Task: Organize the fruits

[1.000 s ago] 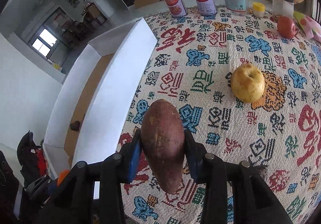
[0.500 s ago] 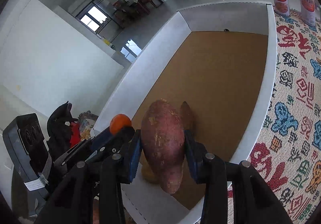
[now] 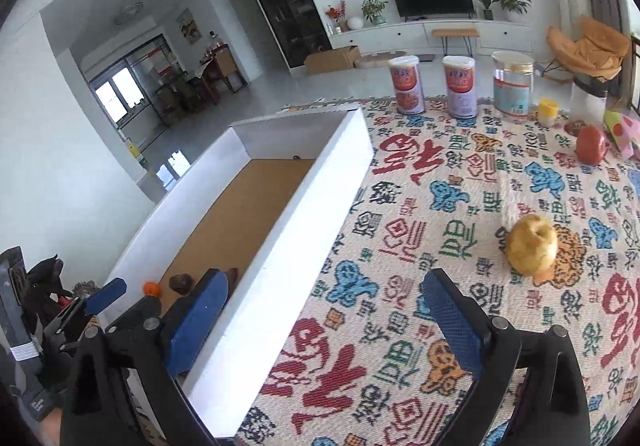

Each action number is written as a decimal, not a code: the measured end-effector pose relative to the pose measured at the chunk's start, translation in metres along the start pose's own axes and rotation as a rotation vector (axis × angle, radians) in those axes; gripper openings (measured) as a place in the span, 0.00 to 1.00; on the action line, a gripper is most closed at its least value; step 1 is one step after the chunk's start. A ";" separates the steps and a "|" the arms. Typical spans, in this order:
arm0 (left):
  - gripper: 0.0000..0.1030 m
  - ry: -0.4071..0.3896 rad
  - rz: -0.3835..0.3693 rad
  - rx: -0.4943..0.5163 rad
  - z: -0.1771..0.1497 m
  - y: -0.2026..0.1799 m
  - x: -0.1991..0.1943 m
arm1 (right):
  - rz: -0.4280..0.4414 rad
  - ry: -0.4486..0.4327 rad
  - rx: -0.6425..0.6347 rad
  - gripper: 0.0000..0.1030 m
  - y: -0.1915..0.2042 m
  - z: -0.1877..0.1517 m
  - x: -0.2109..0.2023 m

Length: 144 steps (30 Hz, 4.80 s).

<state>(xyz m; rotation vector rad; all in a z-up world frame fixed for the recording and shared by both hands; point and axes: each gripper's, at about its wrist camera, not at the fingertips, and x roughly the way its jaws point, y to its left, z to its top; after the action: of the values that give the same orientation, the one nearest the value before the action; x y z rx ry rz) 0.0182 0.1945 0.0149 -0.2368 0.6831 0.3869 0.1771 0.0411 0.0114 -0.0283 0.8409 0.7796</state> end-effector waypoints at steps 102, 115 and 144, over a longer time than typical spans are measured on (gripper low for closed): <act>0.97 0.222 -0.076 0.202 -0.041 -0.177 0.190 | -0.680 0.054 0.347 1.00 -0.340 -0.112 -0.059; 0.97 0.222 -0.076 0.201 -0.041 -0.176 0.190 | -0.680 0.055 0.347 1.00 -0.340 -0.112 -0.059; 0.97 0.281 -0.225 0.291 0.016 -0.271 0.247 | -0.679 0.054 0.347 1.00 -0.340 -0.111 -0.059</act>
<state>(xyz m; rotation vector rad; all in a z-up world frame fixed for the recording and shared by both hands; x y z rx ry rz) 0.3165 0.0216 -0.1114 -0.0895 0.9680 0.0351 0.2938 -0.2776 -0.1168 -0.0240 0.9319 -0.0083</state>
